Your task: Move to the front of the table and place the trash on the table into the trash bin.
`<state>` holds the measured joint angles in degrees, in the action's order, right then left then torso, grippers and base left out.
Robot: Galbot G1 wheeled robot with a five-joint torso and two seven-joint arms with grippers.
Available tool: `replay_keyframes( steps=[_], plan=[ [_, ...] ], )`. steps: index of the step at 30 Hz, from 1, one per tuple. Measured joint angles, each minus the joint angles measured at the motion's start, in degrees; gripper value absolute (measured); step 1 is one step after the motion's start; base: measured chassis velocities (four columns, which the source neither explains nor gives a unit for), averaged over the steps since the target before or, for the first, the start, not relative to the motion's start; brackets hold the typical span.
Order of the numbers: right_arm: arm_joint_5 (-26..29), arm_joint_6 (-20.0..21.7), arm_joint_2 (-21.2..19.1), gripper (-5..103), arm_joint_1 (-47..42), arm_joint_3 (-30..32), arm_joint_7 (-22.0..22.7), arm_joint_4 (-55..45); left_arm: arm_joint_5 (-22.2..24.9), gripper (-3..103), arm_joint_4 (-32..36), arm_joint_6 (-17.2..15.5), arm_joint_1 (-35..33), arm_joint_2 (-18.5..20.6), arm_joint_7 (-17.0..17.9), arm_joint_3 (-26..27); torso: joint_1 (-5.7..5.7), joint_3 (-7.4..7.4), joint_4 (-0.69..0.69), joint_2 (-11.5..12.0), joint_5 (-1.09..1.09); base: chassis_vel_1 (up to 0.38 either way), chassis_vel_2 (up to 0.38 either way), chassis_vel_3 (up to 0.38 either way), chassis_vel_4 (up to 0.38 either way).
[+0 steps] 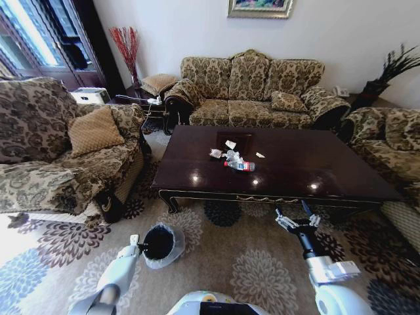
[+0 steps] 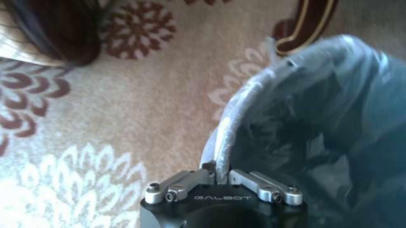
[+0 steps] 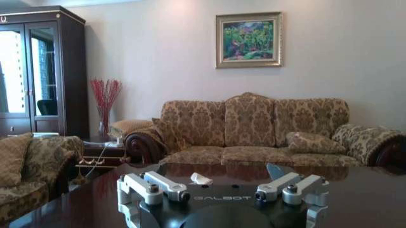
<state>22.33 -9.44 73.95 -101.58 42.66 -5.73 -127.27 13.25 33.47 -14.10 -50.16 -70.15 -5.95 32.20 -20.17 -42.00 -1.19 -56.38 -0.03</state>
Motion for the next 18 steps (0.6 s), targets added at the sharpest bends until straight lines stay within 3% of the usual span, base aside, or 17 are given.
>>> replay_keyframes(
  steps=[2,4,5,7,8,12,13,15,16,18],
  plan=[
    [0.3,0.1,0.0,100,0.4,-0.1,0.0,0.1,2.1,0,3.6,-0.9,-1.8,0.6,0.5,0.2,0.0,0.0,-0.01,0.0,0.02,0.0,0.0,0.0,0.0],
    [0.6,0.2,0.0,100,1.1,-0.5,-0.1,0.3,6.0,0,11.6,-2.6,-6.2,1.9,1.2,1.4,0.0,0.0,0.02,0.0,0.03,0.0,0.0,0.0,0.0],
    [0.6,0.2,0.0,100,1.1,-0.5,-0.1,0.3,6.0,0,11.6,-2.6,-6.2,1.9,1.2,1.4,0.0,0.0,0.02,0.0,0.03,0.0,0.0,0.0,0.0],
    [-0.3,1.4,0.1,100,2.4,-1.0,0.7,0.6,10.0,0,24.0,-4.3,-14.1,3.6,2.1,4.1,0.0,0.01,0.0,0.0,0.04,0.0,0.0,0.0,0.0],
    [-0.3,1.4,0.1,100,2.4,-1.0,0.7,0.6,10.0,0,24.0,-4.3,-14.1,3.6,2.1,4.1,0.0,0.01,0.0,0.0,0.04,0.0,0.0,0.0,0.0],
    [-0.3,3.1,0.3,100,5.2,-2.1,1.7,1.2,15.2,0,48.1,-7.6,-28.9,6.2,4.1,9.8,0.01,0.01,-0.01,0.0,0.03,0.0,0.0,0.0,0.0],
    [-0.3,3.1,0.3,100,5.2,-2.1,1.7,1.2,15.2,0,48.1,-7.6,-28.9,6.2,4.1,9.8,0.01,0.01,-0.01,0.0,0.03,0.0,0.0,0.0,0.0],
    [0.7,3.2,0.4,100,7.1,-2.3,1.7,1.9,17.3,0,59.0,-8.8,-36.4,6.2,4.5,14.1,0.0,0.02,0.04,0.0,0.07,0.0,0.0,0.0,0.0],
    [1.5,3.3,0.5,100,8.0,-2.3,1.7,2.1,17.9,0,63.9,-8.9,-40.5,5.6,4.6,16.2,0.0,0.01,0.0,0.0,0.07,0.0,0.0,0.0,0.0],
    [1.7,3.3,0.5,100,8.2,-2.3,1.7,2.2,17.9,0,64.9,-8.9,-41.3,5.5,4.6,16.6,0.0,0.01,-0.03,0.0,0.09,0.0,0.0,0.0,0.0]
  ],
)
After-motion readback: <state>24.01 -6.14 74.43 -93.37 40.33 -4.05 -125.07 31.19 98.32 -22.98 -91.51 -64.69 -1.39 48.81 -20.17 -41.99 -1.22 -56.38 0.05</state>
